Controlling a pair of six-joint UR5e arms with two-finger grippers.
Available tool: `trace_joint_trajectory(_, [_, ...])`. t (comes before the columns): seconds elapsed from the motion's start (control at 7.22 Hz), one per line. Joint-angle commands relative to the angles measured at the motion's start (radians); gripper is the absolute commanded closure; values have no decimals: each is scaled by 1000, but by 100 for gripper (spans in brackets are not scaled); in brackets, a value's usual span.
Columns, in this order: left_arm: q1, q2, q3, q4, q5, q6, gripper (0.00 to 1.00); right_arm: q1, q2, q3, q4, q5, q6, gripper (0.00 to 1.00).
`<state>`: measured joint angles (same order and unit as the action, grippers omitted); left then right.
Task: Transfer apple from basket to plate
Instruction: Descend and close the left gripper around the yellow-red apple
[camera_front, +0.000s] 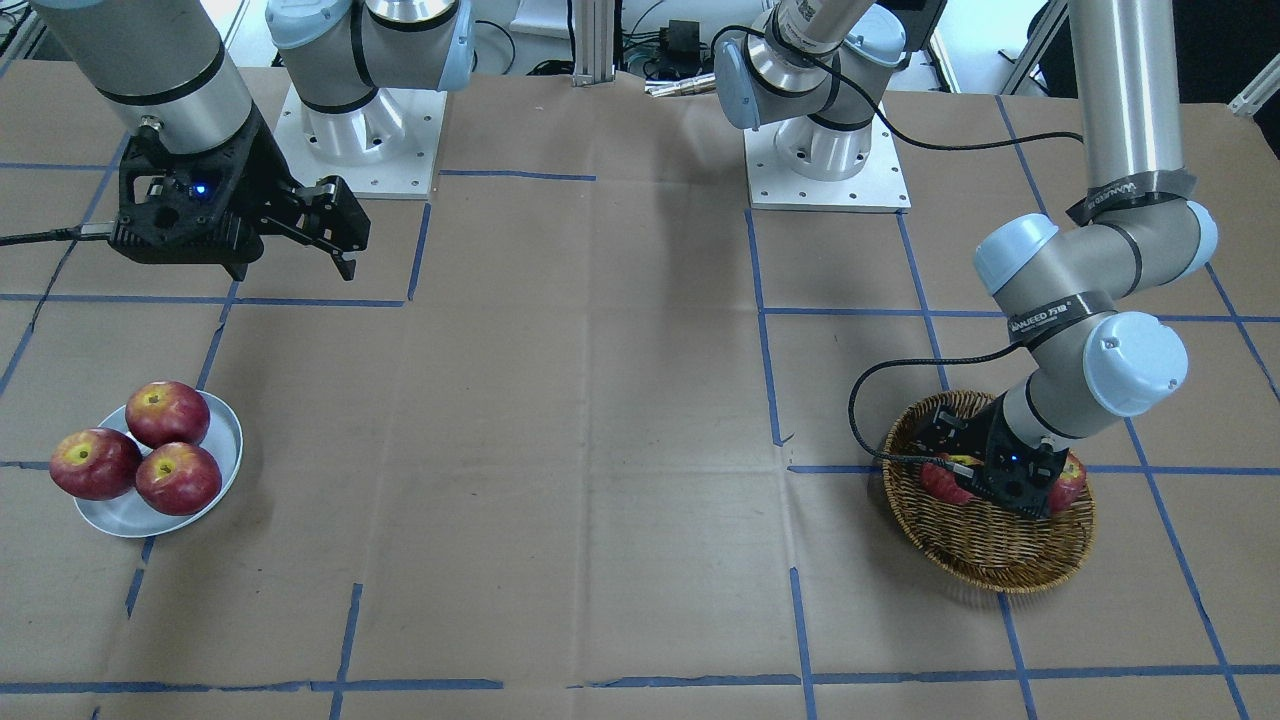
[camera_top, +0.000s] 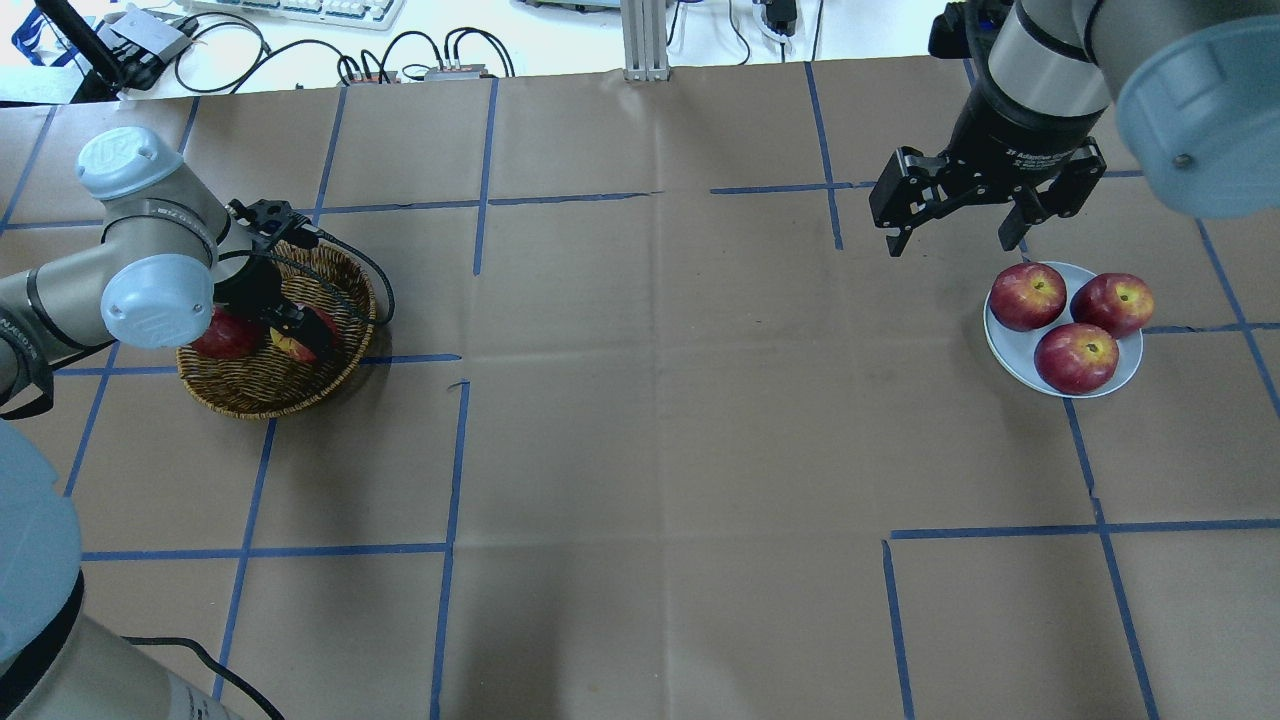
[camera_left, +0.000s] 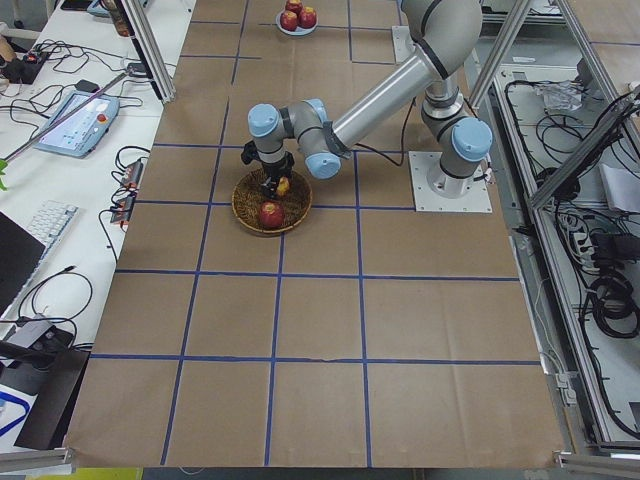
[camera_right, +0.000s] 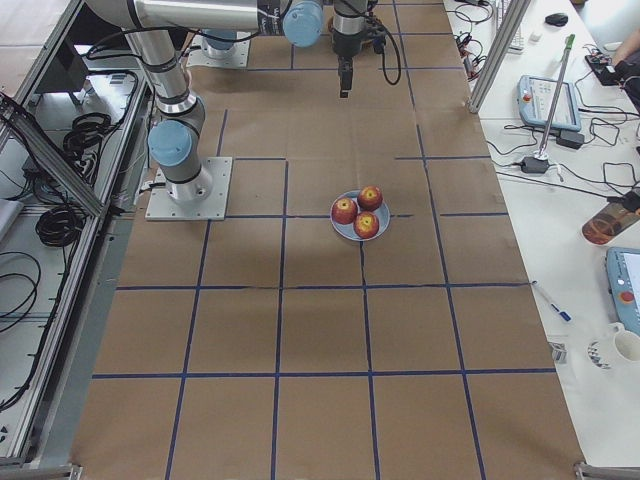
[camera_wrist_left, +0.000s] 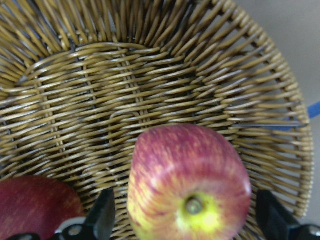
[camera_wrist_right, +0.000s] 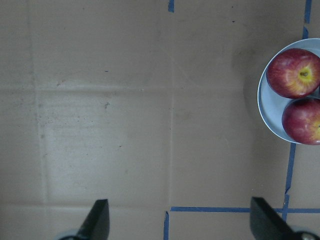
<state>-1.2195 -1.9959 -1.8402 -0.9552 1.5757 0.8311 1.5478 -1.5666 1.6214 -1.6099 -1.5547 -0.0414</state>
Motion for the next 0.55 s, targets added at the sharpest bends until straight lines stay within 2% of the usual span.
trace_joint_trajectory(0.0, [-2,-4,1,7,1,0,42,0,-1,0,1,-1,0,0])
trace_joint_trajectory(0.28, [-21,41,7,-2,6,-15,49,0,0,0,1,-1,0,0])
trace_joint_trajectory(0.42, [-32,92,16,-38,6,-67,49,0,-1,0,1,-2,0,0])
